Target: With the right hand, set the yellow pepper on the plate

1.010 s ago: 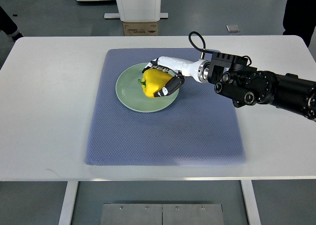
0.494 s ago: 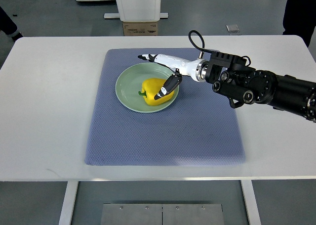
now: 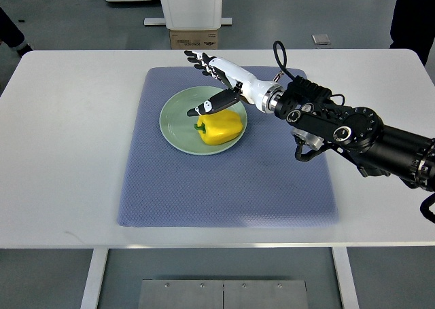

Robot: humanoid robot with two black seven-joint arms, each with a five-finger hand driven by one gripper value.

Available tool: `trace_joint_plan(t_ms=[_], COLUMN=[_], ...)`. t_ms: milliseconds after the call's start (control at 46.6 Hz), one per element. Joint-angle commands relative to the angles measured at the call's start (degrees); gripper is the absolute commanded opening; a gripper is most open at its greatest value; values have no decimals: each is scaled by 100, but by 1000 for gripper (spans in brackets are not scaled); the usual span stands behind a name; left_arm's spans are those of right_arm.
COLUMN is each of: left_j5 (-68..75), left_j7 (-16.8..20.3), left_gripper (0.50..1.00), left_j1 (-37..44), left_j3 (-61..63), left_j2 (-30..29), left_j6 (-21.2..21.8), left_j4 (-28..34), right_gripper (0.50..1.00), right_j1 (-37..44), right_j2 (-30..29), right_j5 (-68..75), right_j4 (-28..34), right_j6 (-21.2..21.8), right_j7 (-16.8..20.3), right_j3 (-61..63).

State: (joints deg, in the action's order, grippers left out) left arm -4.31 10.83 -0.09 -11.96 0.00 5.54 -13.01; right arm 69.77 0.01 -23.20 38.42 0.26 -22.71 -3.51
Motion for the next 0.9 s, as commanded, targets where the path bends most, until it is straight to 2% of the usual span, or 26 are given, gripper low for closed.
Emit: trace_joint_plan(t_ms=[0, 107, 322, 494, 881], left_j5=[0, 0, 0, 0, 0], left_j7=[-2, -2, -2, -2, -2], left_gripper=[1000, 1000, 1000, 1000, 1000], left_j1=[1, 1, 1, 1, -8], left_j3=[0, 0, 0, 0, 0], left_j2=[0, 0, 0, 0, 0], left_j6=[0, 0, 0, 0, 0], left_j4=[0, 0, 0, 0, 0], right_gripper=[1000, 1000, 1000, 1000, 1000], right_j1=[-139, -244, -288, -490, -1079], right_j2=[-1, -1, 491, 860, 1010], right_j5=[-1, 8, 8, 69, 2090], right_j4=[-1, -18, -18, 69, -115], right_j6=[18, 18, 18, 369, 906], right_j7=[12, 30, 30, 4, 47], right_j3=[324, 580, 1107, 1265, 2030])
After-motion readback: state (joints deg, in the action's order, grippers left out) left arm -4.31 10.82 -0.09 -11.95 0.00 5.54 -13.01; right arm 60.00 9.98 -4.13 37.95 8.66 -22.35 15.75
